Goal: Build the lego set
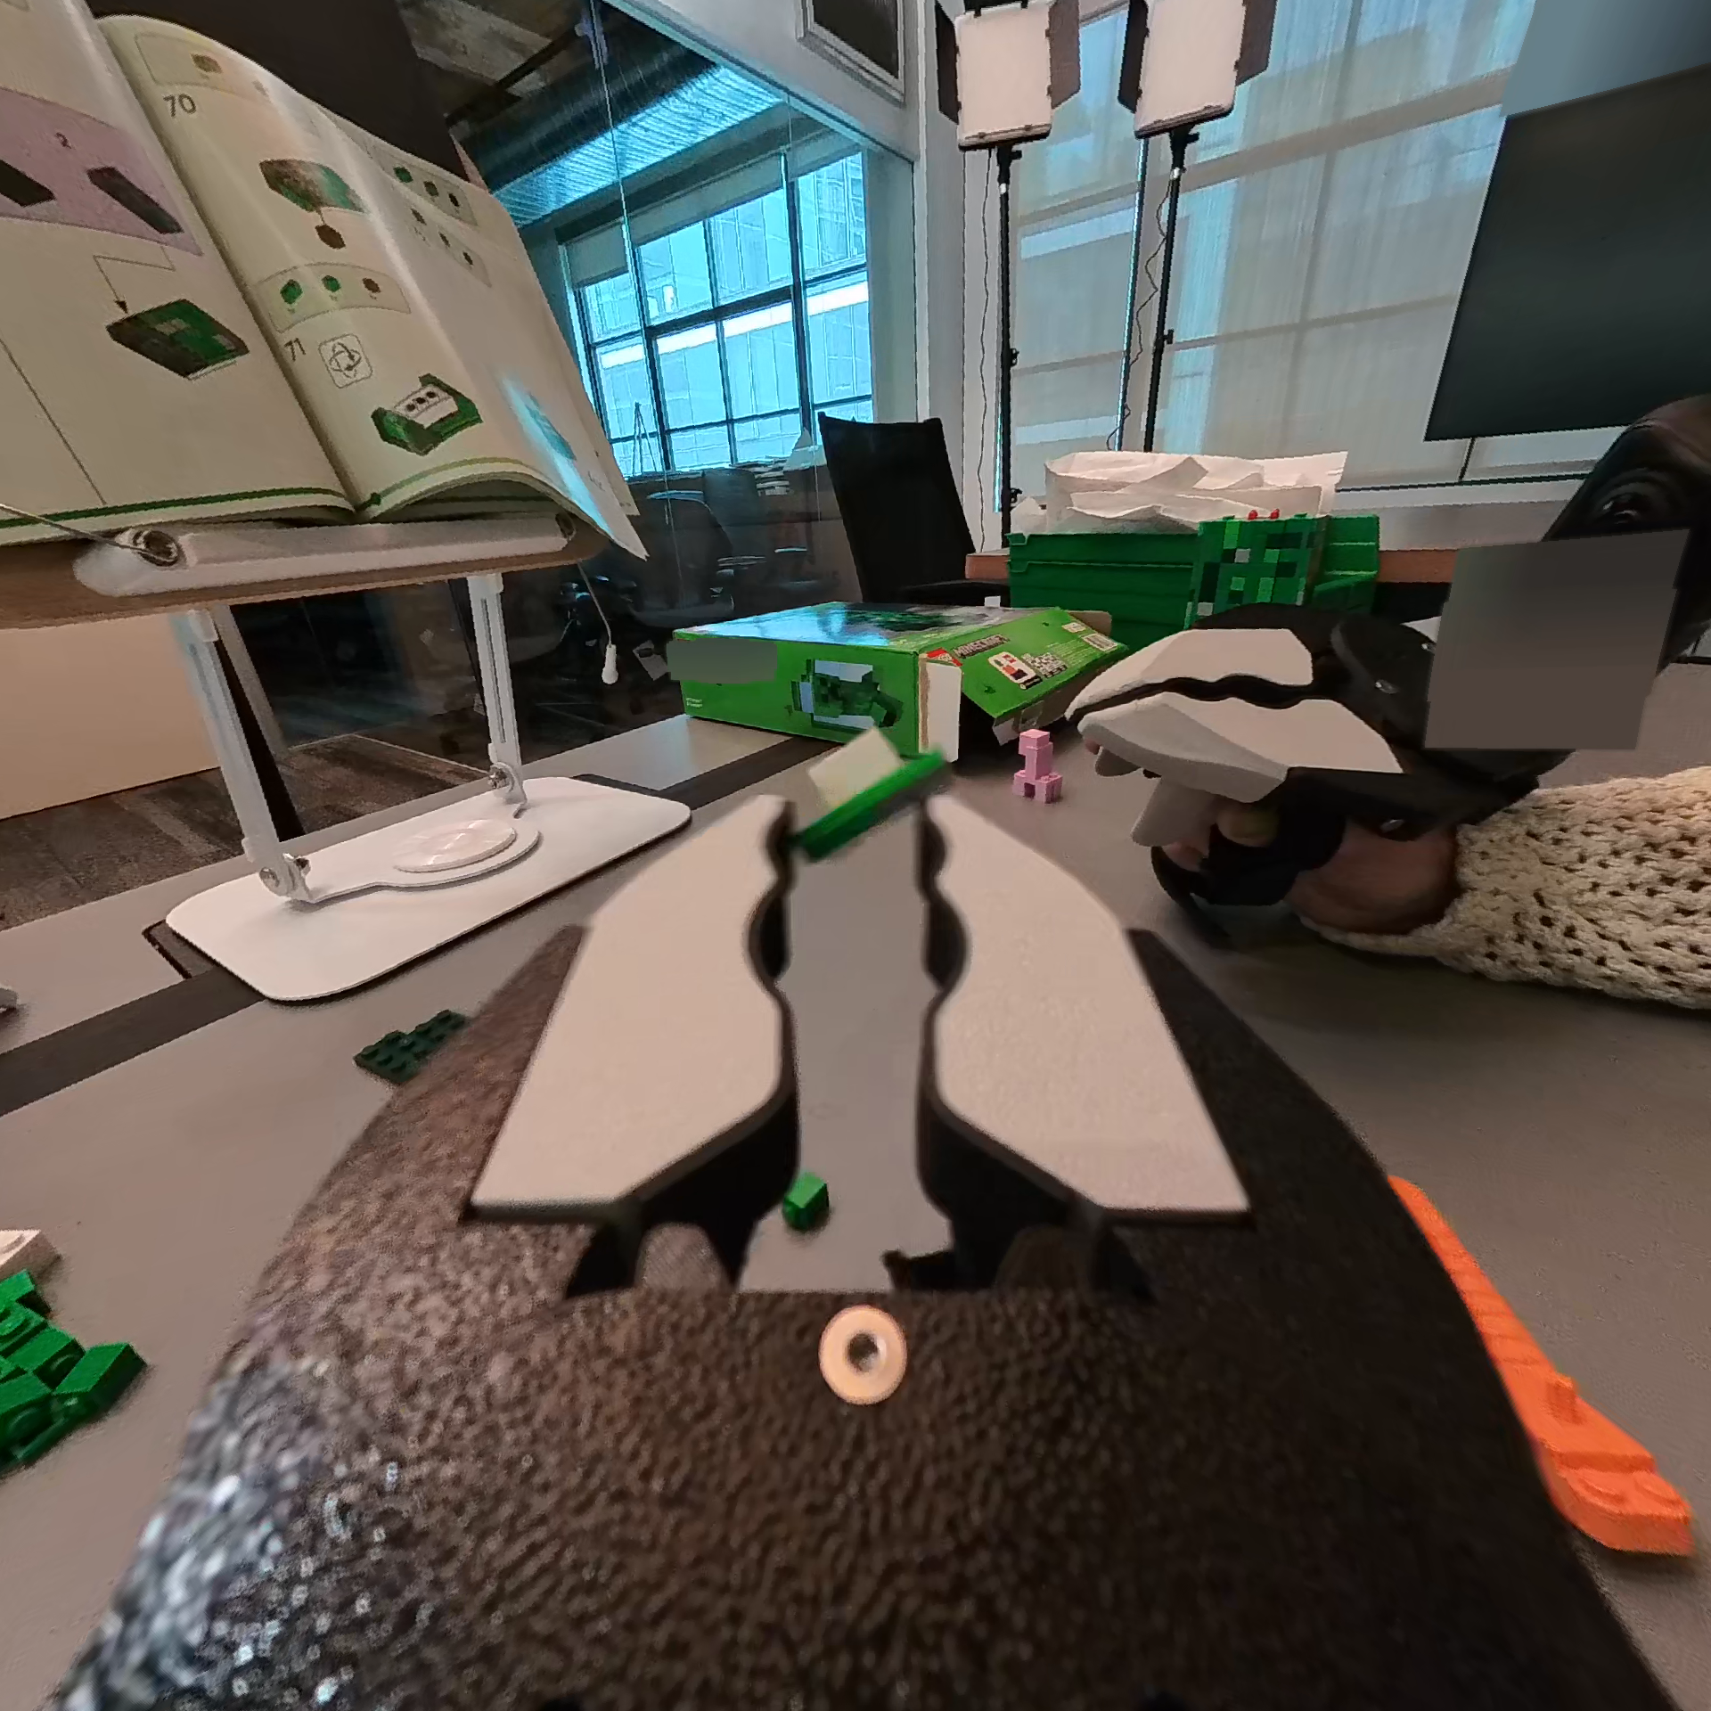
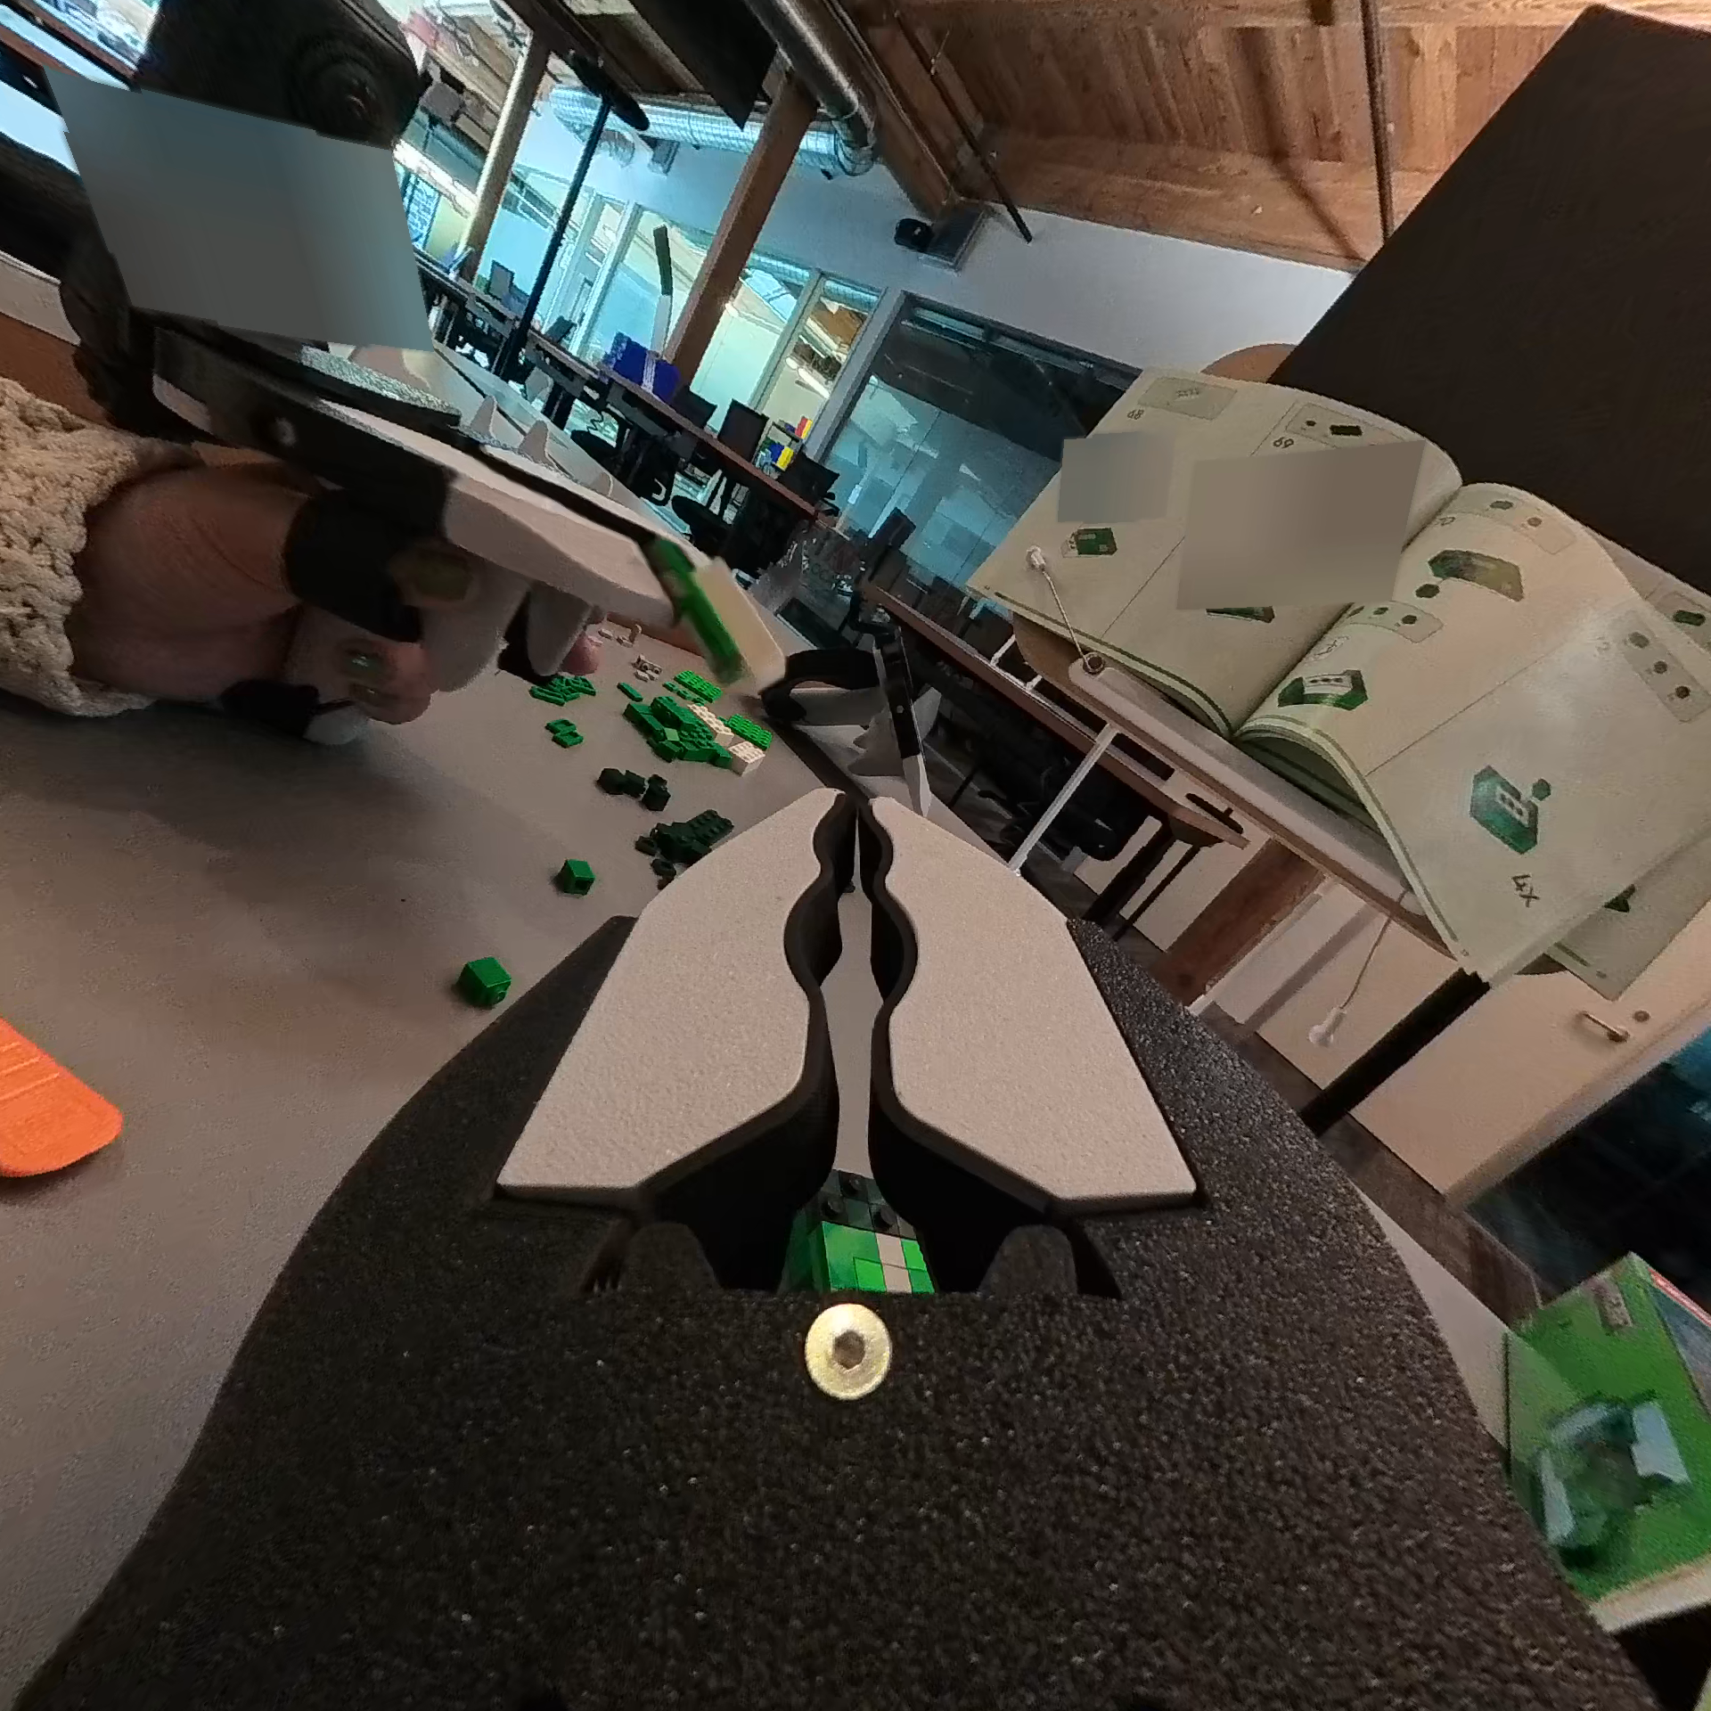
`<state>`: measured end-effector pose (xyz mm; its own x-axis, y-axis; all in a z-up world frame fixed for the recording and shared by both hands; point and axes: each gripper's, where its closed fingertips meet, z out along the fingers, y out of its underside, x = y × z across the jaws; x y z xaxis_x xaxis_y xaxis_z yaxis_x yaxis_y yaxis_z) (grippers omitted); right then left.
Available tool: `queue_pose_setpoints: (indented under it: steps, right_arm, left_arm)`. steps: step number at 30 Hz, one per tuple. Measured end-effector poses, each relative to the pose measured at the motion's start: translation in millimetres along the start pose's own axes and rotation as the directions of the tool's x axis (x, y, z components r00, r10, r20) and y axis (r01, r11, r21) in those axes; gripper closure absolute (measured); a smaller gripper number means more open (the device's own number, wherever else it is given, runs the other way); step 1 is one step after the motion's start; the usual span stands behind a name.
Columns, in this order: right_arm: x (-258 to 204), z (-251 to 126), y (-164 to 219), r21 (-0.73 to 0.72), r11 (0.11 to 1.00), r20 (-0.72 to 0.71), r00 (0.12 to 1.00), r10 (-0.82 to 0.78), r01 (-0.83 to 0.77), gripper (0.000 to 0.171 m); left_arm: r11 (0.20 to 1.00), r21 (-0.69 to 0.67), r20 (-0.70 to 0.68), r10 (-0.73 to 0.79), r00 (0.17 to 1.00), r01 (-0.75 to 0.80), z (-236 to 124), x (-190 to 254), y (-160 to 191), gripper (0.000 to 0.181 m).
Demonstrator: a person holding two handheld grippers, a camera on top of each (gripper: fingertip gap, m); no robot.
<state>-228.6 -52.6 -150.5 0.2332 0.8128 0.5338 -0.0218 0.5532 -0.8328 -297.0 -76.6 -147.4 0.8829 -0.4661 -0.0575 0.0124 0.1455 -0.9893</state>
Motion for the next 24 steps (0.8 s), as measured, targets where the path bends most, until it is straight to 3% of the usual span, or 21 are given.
queue_pose_setpoints:
  steps: [2, 10, 18, 24]
  right_arm:
    - [1, -1, 0, 0.0, 1.0, 0.001, 1.0, 0.001, -0.001, 0.171]
    - [-1, 1, 2, -0.009, 1.0, 0.007, 1.0, -0.029, 0.029, 0.17]
    - [2, 0, 5, -0.019, 1.0, 0.001, 1.0, -0.02, 0.02, 0.17]
    - [-8, 1, 11, -0.087, 0.996, 0.048, 0.999, -0.008, 0.012, 0.168]
  left_arm:
    - [1.0, 0.006, -0.008, 0.006, 1.0, -0.006, -1, 1, -1, 0.174]
    - [1.0, 0.0, 0.022, 0.019, 1.0, -0.019, 1, -1, 0, 0.168]
    - [0.993, 0.106, 0.255, 0.024, 0.967, -0.053, -29, -49, -17, 0.171]
    - [0.994, 0.105, 0.315, -0.034, 0.948, 0.001, -39, -71, -13, 0.17]
